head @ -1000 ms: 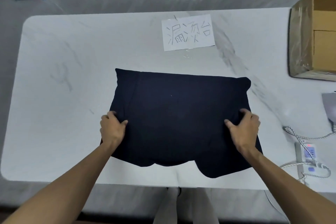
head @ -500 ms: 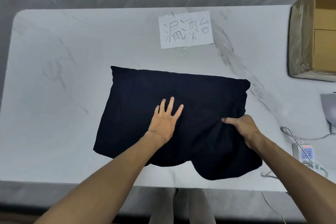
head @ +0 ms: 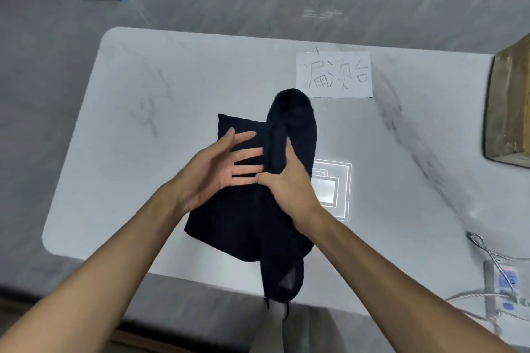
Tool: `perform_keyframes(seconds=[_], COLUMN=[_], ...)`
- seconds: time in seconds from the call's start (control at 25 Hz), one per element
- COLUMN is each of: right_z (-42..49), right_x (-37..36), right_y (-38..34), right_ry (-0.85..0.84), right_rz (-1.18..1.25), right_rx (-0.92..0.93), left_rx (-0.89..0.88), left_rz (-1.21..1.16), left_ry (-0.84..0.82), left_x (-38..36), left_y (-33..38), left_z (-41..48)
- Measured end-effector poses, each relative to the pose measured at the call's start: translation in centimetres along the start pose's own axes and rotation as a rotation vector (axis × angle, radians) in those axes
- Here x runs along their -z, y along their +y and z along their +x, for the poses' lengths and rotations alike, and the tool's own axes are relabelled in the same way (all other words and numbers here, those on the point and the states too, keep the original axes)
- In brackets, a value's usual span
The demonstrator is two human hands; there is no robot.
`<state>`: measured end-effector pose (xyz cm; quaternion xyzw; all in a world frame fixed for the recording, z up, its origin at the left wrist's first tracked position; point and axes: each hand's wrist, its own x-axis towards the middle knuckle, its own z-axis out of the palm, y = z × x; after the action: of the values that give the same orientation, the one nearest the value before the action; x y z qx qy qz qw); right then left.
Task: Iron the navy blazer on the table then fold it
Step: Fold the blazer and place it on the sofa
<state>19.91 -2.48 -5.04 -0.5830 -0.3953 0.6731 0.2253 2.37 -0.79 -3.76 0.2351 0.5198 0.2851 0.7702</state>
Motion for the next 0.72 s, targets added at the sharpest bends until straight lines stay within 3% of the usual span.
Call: perform_keyframes(seconds=[0.08, 0.16, 0.2, 0.28, 0.36, 0.4, 0.48, 0.56, 0.72], right_z=[2.4, 3.9, 4.3, 4.9, 5.9, 6.5, 7.8, 8.9, 10.1], right_x=[-4.3, -6.2, -6.2, -4.4, -1.1, 0.5, 2.3, 1.3, -0.2], right_y=[0.5, 2.6, 4.1, 6.5, 8.2, 8.8, 10.0, 11.3, 12.4], right_ry=[-0.262, -0.379, -0.287, 0.123, 0.390, 0.409, 0.290, 0.205, 0.401], right_rz=[0.054, -0.080, -0.253, -0.563, -0.640, -0.562, -0.304, -0.168, -0.192], right_rx=[-0.131, -0.146, -0.046, 0.190, 0.228, 0.122, -0.057, -0.103, -0.159], left_rx=[0.024, 0.068, 0.105, 0.148, 0.101, 0.077, 0.099, 0.184, 0.247], left_rz=[0.176, 0.375, 0.468, 0.654, 0.724, 0.716, 0.656, 0.639, 0.679], left_ry=[0.175, 0.460, 0.558, 0.627, 0.705, 0.734, 0.738, 0.716, 0.731], left_x=[3.0, 6.0, 7.3, 9.3, 10.3, 10.8, 11.4, 11.7, 11.9], left_y=[-0.4, -2.6, -4.1, -7.0, -8.0, -8.1, -8.2, -8.9, -10.4], left_z=[0.1, 1.9, 3.0, 5.2, 7.0, 7.6, 7.9, 7.7, 7.2])
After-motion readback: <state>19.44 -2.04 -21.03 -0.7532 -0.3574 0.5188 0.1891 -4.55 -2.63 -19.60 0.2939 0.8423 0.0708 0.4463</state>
